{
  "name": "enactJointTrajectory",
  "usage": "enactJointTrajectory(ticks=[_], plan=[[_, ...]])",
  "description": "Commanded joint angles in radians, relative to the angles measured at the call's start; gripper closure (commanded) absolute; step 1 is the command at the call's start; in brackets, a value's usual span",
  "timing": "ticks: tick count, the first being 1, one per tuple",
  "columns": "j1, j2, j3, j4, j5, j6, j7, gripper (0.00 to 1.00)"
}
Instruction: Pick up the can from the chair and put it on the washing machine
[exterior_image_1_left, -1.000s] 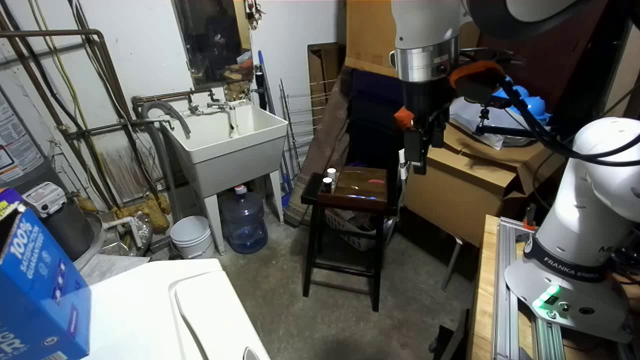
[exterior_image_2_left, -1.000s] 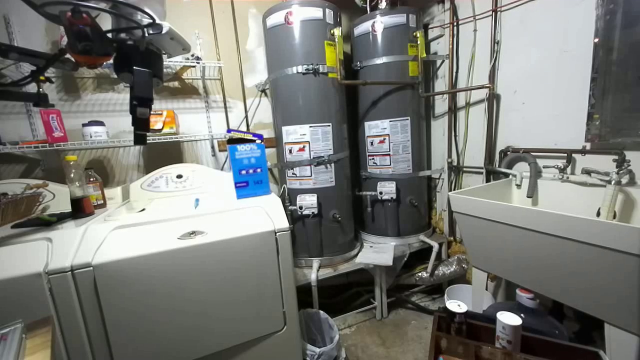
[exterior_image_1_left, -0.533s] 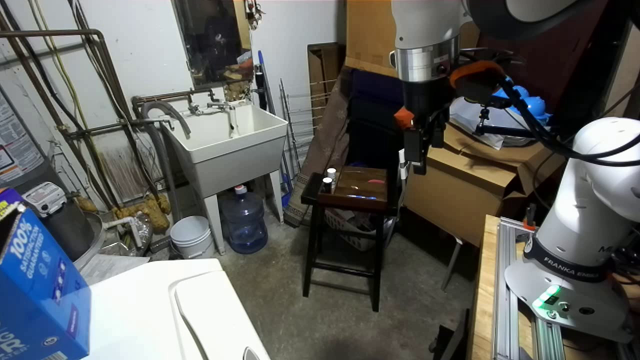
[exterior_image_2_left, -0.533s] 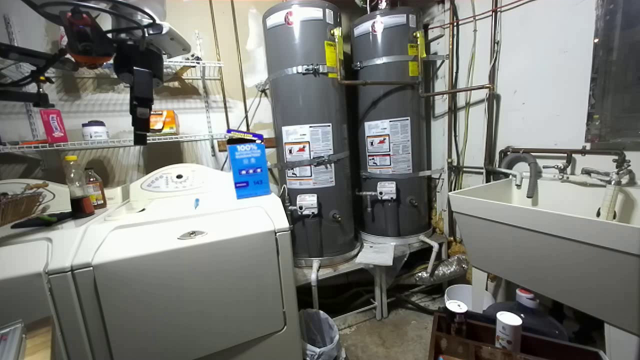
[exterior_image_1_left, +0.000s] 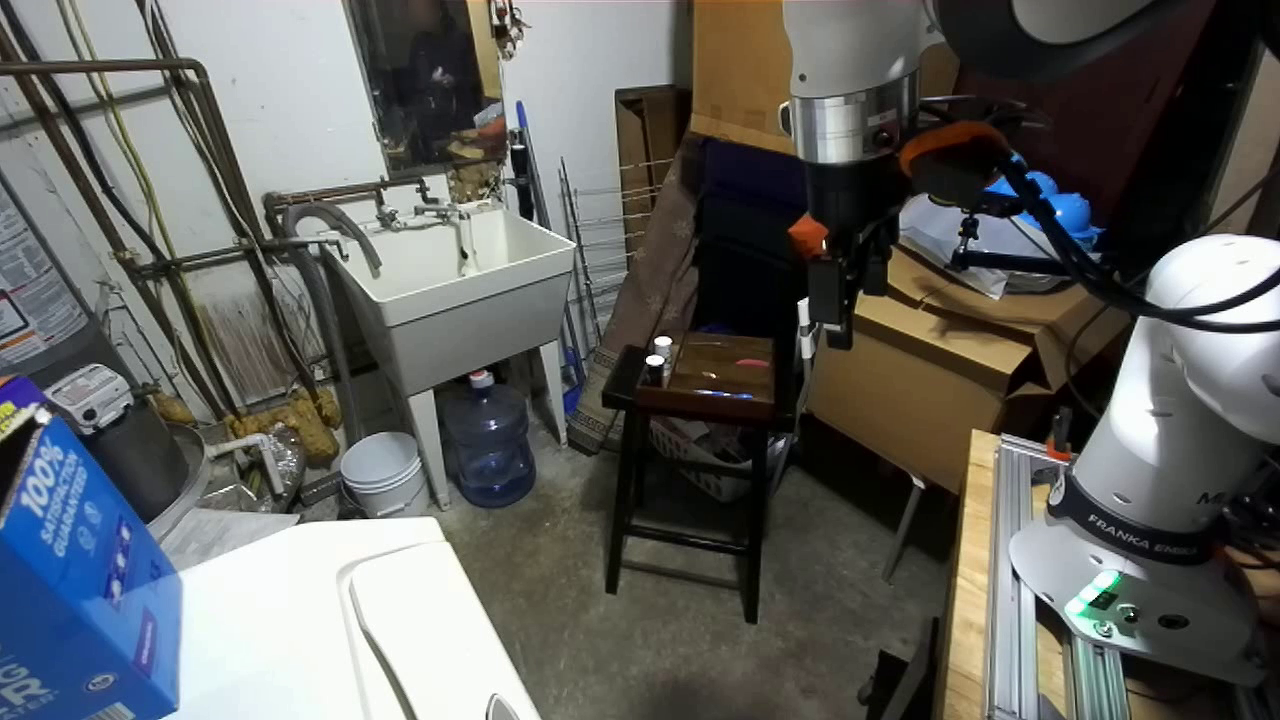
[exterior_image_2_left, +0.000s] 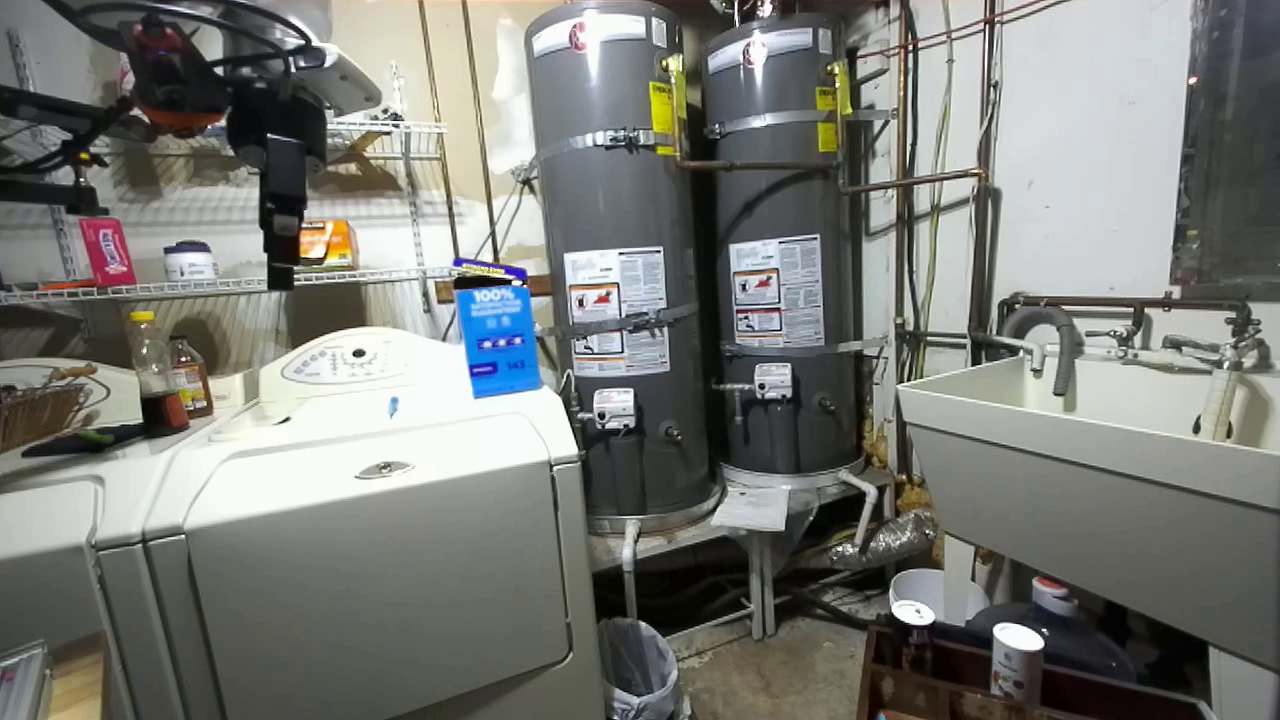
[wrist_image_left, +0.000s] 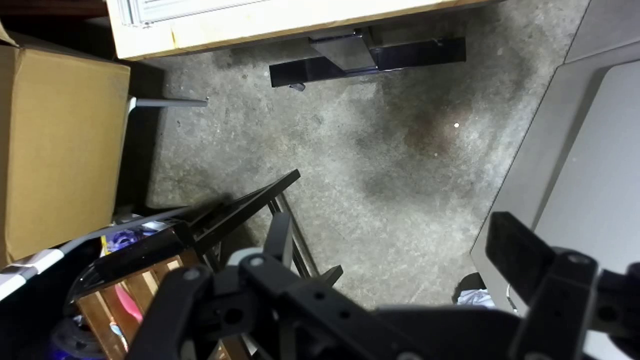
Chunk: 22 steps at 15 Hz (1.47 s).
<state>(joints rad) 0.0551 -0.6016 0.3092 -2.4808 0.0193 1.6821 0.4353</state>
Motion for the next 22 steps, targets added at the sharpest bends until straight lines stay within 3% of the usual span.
enactJointTrajectory(ticks=[1, 5, 8, 16, 19, 21, 22], plan=[[0.017, 0.003, -0.014, 0.001, -0.008, -0.001, 0.008, 0.0], [0.017, 0.003, -0.014, 0.001, -0.008, -0.001, 0.008, 0.0], [-0.029, 0.053, -0.047, -0.014, -0.013, 0.018, 0.04, 0.0], [-0.247, 0.256, -0.248, -0.044, -0.173, 0.144, 0.108, 0.0], [-0.281, 0.366, -0.333, 0.002, -0.218, 0.178, 0.028, 0.0], [-0.28, 0.415, -0.389, 0.042, -0.17, 0.193, -0.044, 0.0], [-0.267, 0.347, -0.371, -0.02, -0.198, 0.19, 0.011, 0.0]])
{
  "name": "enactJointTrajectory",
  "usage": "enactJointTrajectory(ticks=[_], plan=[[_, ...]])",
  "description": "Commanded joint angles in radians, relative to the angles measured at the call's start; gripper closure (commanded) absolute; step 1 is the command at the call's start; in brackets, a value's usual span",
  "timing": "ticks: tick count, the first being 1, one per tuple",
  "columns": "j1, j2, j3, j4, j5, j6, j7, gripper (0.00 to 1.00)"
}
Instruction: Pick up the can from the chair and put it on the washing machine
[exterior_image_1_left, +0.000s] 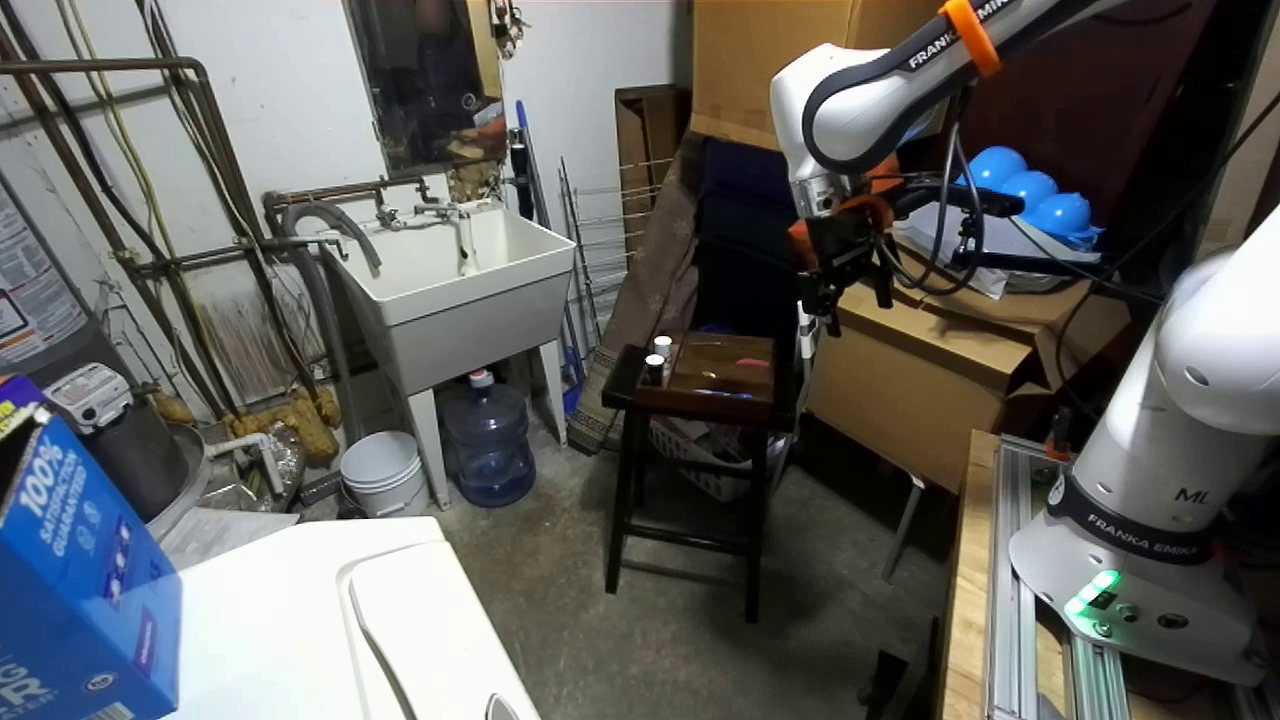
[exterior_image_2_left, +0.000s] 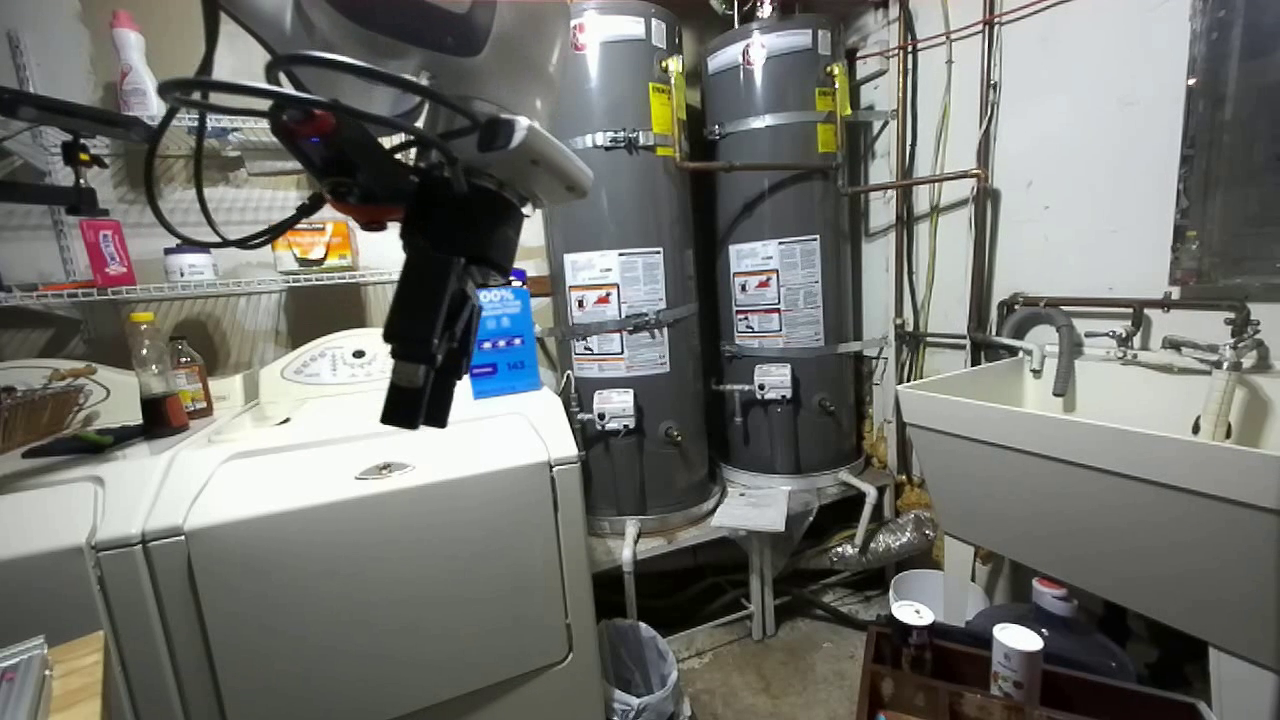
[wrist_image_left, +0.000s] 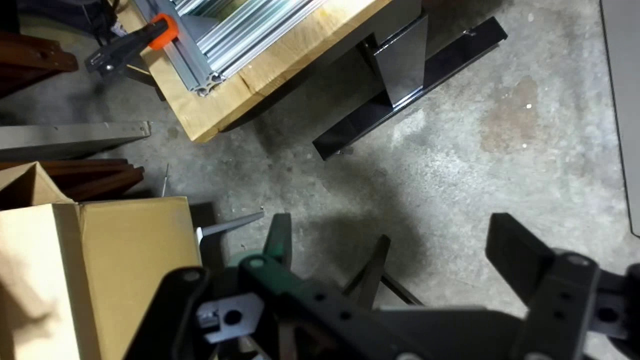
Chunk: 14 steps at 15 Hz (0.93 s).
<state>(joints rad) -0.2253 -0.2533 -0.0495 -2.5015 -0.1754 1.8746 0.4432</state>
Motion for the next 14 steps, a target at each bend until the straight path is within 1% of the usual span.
enactJointTrajectory(ticks=[1, 4, 12, 13, 14], plan=[[0.012, 0.026, -0.032, 0.02, -0.001, 0.002, -0.018, 0.0], [0.013, 0.062, -0.047, 0.05, 0.0, 0.002, -0.033, 0.0], [0.015, 0.063, -0.045, 0.051, 0.001, 0.002, -0.033, 0.0], [0.007, 0.07, -0.053, 0.057, 0.009, 0.027, -0.012, 0.0], [0.002, 0.081, -0.062, 0.064, 0.001, 0.067, -0.017, 0.0]])
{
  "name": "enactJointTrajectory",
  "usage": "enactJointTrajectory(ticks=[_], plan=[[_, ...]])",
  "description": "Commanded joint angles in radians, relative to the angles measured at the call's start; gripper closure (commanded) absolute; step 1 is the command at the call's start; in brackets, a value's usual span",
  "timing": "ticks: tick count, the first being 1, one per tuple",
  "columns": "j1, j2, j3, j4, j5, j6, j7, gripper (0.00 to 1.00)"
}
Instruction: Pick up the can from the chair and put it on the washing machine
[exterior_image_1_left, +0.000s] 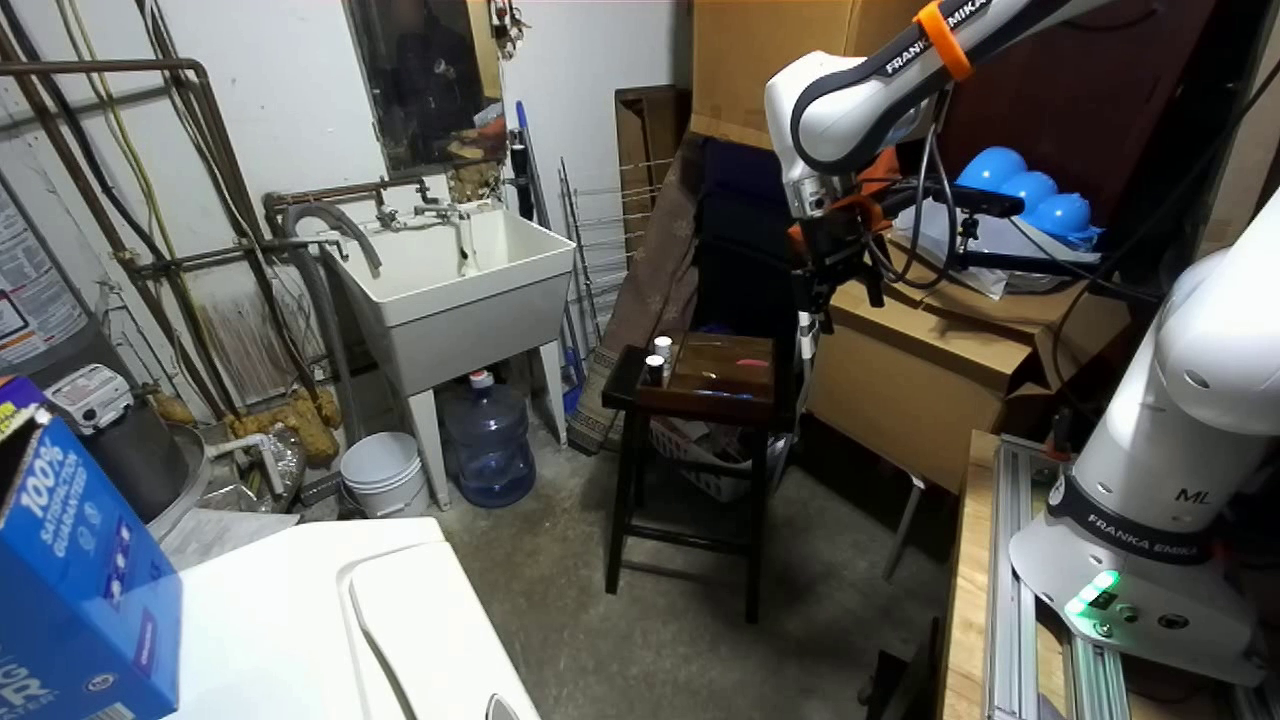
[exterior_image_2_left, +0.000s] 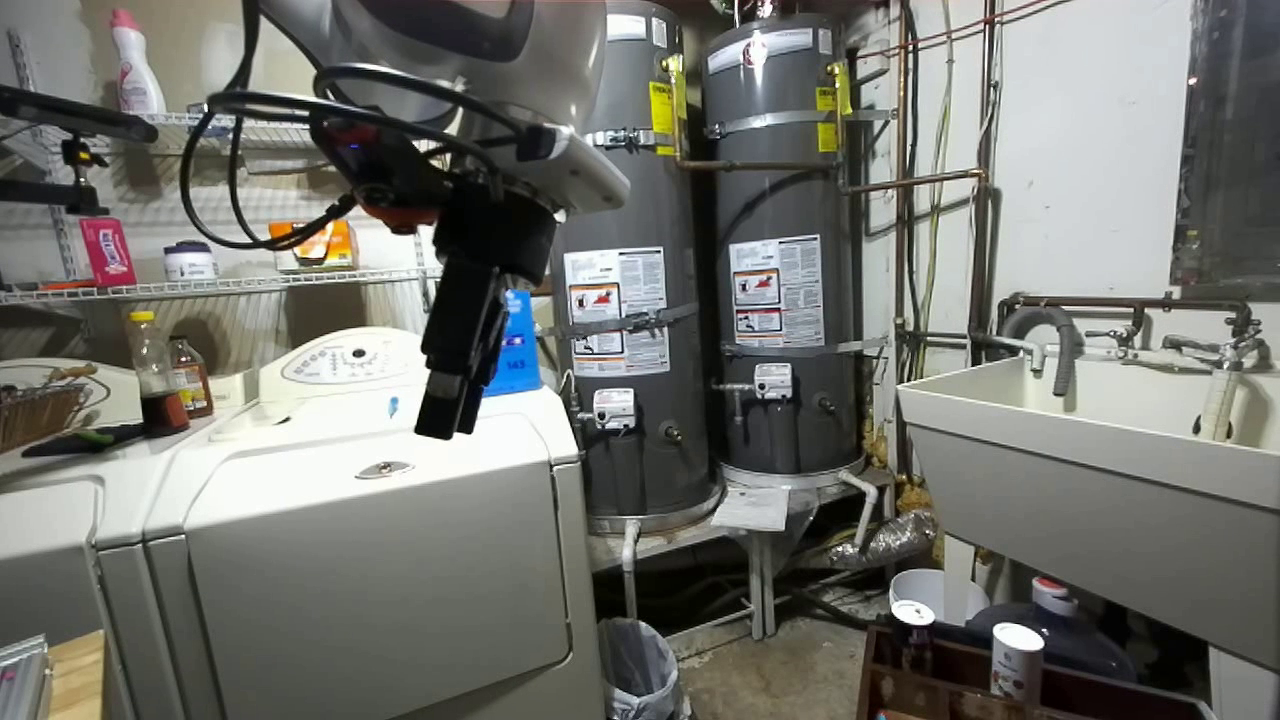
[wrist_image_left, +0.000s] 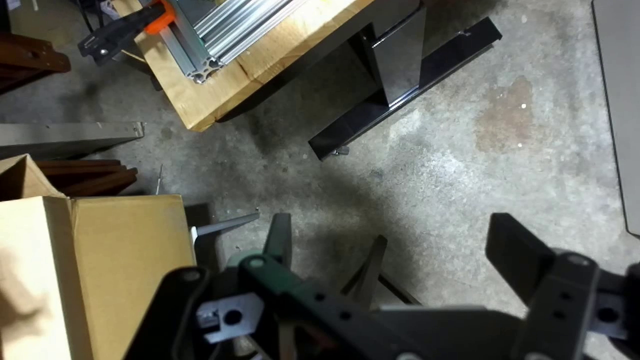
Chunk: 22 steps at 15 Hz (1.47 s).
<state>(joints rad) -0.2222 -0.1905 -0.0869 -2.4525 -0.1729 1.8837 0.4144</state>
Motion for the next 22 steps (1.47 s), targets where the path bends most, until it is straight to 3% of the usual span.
enactJointTrajectory(ticks=[1, 4, 6, 8, 12, 13, 22], plan=[[-0.01, 0.055, -0.04, 0.053, -0.012, 0.113, -0.005, 0.0], [-0.022, 0.174, -0.082, 0.171, -0.037, 0.27, -0.081, 0.0], [-0.021, 0.264, -0.114, 0.27, 0.007, 0.349, -0.177, 0.0], [-0.019, 0.367, -0.128, 0.392, 0.065, 0.376, -0.265, 0.0], [-0.014, 0.551, -0.092, 0.632, 0.182, 0.34, -0.383, 0.0], [-0.01, 0.443, -0.117, 0.49, 0.131, 0.382, -0.338, 0.0], [-0.009, 0.468, -0.122, 0.516, 0.135, 0.382, -0.339, 0.0]])
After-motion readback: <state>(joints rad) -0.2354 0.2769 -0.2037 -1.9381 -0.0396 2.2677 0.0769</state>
